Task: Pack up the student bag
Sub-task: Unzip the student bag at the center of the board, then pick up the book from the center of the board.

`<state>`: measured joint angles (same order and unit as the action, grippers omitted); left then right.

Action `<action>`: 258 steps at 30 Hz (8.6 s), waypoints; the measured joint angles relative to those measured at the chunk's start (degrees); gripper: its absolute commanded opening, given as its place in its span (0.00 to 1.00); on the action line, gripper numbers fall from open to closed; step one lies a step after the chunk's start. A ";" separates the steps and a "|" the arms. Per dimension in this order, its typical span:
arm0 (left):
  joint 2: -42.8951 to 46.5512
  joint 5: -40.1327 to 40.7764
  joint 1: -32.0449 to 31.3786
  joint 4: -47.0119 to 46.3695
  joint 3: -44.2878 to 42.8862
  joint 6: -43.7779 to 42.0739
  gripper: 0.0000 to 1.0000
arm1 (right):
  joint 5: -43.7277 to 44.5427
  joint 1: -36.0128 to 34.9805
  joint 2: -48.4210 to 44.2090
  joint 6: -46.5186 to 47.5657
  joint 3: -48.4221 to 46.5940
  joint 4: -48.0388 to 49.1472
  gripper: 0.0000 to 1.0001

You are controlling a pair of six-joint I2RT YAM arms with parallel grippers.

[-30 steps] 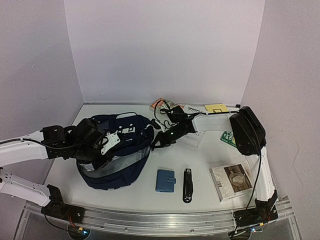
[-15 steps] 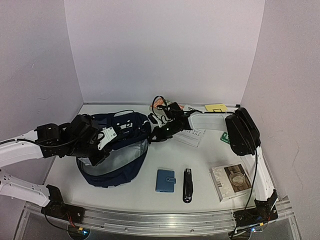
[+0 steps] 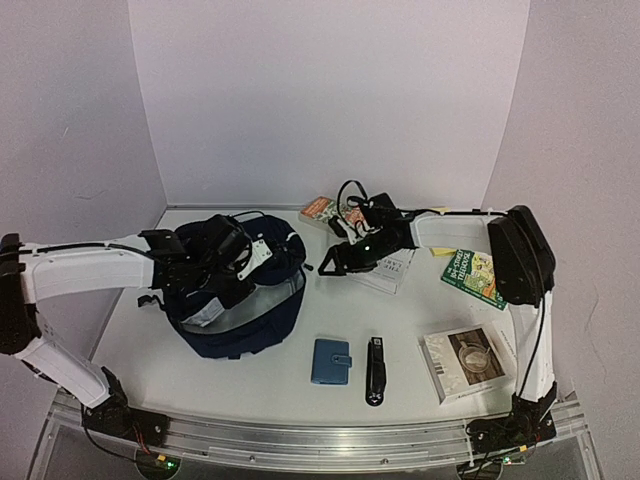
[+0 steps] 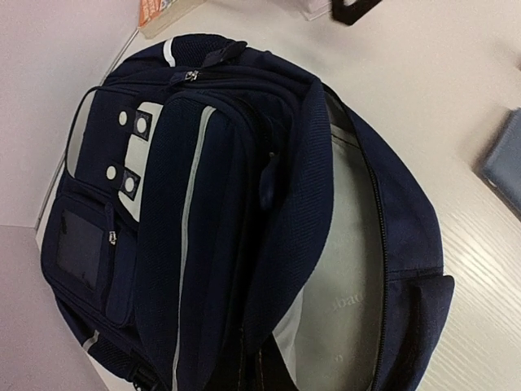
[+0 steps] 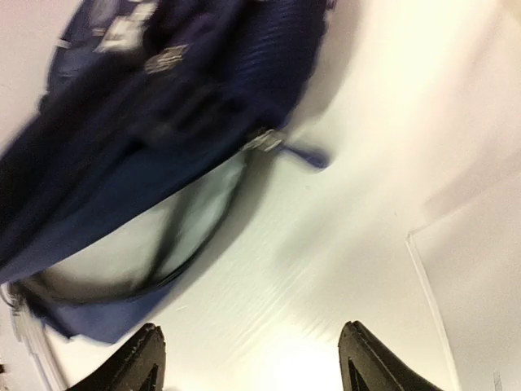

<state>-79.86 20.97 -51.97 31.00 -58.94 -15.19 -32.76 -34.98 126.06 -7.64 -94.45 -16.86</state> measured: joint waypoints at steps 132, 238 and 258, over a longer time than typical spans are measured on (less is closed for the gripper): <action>-14.62 -57.63 9.03 -37.89 -6.27 40.55 0.00 | -28.10 31.02 -21.10 35.02 5.48 -33.77 0.98; -2.41 -56.22 8.26 -65.52 13.16 54.84 0.00 | -48.57 19.28 -12.30 22.12 -14.88 -53.04 0.98; 13.05 -25.70 10.60 -44.37 13.28 52.15 0.00 | -13.60 22.17 -19.68 -25.54 0.03 -2.23 0.96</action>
<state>-66.81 -4.73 -41.37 -13.37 -45.66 36.96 -46.36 -12.81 106.38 -33.18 -94.42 -19.09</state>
